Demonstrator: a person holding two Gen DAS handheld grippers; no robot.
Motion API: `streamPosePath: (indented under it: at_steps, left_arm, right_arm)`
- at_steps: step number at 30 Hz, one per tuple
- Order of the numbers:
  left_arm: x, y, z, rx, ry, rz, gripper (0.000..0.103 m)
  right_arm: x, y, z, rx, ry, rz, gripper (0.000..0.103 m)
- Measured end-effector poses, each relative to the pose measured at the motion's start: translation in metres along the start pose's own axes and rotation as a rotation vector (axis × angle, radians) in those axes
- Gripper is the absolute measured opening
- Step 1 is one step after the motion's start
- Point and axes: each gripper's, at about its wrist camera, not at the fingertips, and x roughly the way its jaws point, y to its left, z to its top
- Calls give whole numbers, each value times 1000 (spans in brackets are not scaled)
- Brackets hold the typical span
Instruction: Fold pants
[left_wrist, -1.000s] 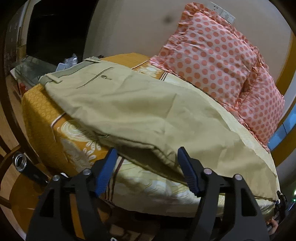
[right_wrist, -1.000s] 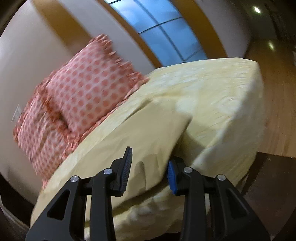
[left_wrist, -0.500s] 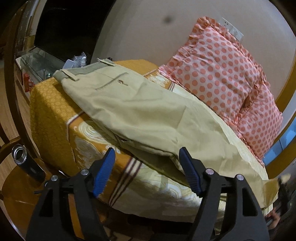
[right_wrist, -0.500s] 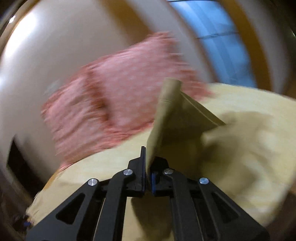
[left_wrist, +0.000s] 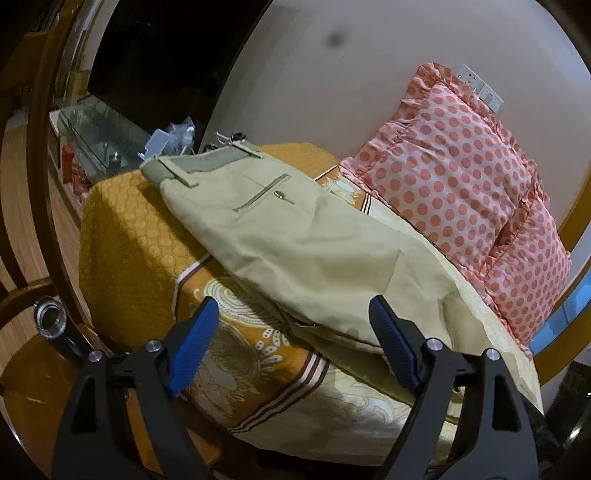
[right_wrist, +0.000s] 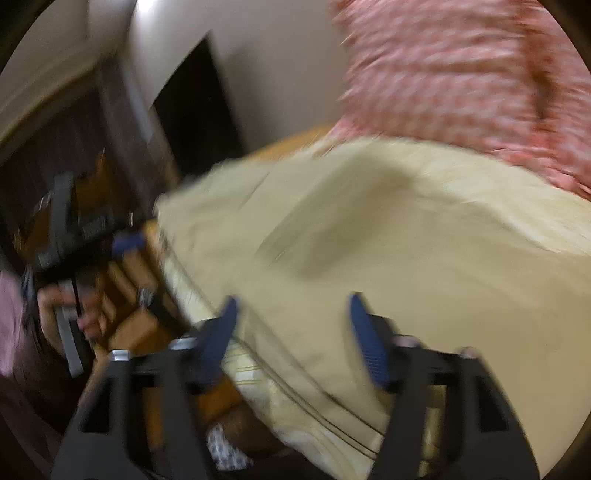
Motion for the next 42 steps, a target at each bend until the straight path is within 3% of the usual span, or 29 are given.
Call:
streamPosePath:
  at_steps: [4, 5, 8, 9, 13, 18, 24, 26, 27, 30, 33, 39, 42]
  left_arm:
    - [1, 2, -1, 0, -5, -16, 83]
    - [1, 2, -2, -1, -8, -19, 83]
    - [2, 3, -4, 5, -12, -23, 84]
    - [3, 4, -5, 8, -11, -23, 84]
    - [6, 0, -8, 33, -16, -12, 86]
    - [6, 0, -7, 21, -12, -26, 87]
    - [8, 8, -7, -8, -1, -38, 87]
    - [8, 10, -8, -10, 0, -43, 87]
    - [8, 10, -8, -11, 0, -44, 87]
    - [6, 10, -9, -7, -1, -48, 87]
    - [4, 11, -9, 0, -15, -42, 87]
    - [6, 13, -9, -14, -8, -39, 87]
    - [6, 12, -10, -10, -9, -36, 87]
  right_arm:
    - [-97, -83, -13, 271, -235, -379, 67]
    - [-131, -110, -26, 369, -302, -500, 67]
    - [-207, -169, -72, 638, -395, -728, 65]
    - [-226, -182, -89, 728, -408, -773, 58]
    - [-257, -201, -130, 865, -414, -844, 57]
    - [-257, -203, -136, 875, -434, -884, 50]
    - [-245, -212, -137, 849, -487, -903, 48]
    - [-231, -228, -127, 812, -482, -885, 21]
    - [-229, -232, -128, 803, -500, -851, 13]
    - [-227, -228, -117, 768, -518, -812, 6]
    - [-223, -203, -89, 632, -534, -778, 5]
    - [-172, -128, 1, 335, -531, -497, 5]
    - [-103, -62, 37, 151, -419, -268, 5]
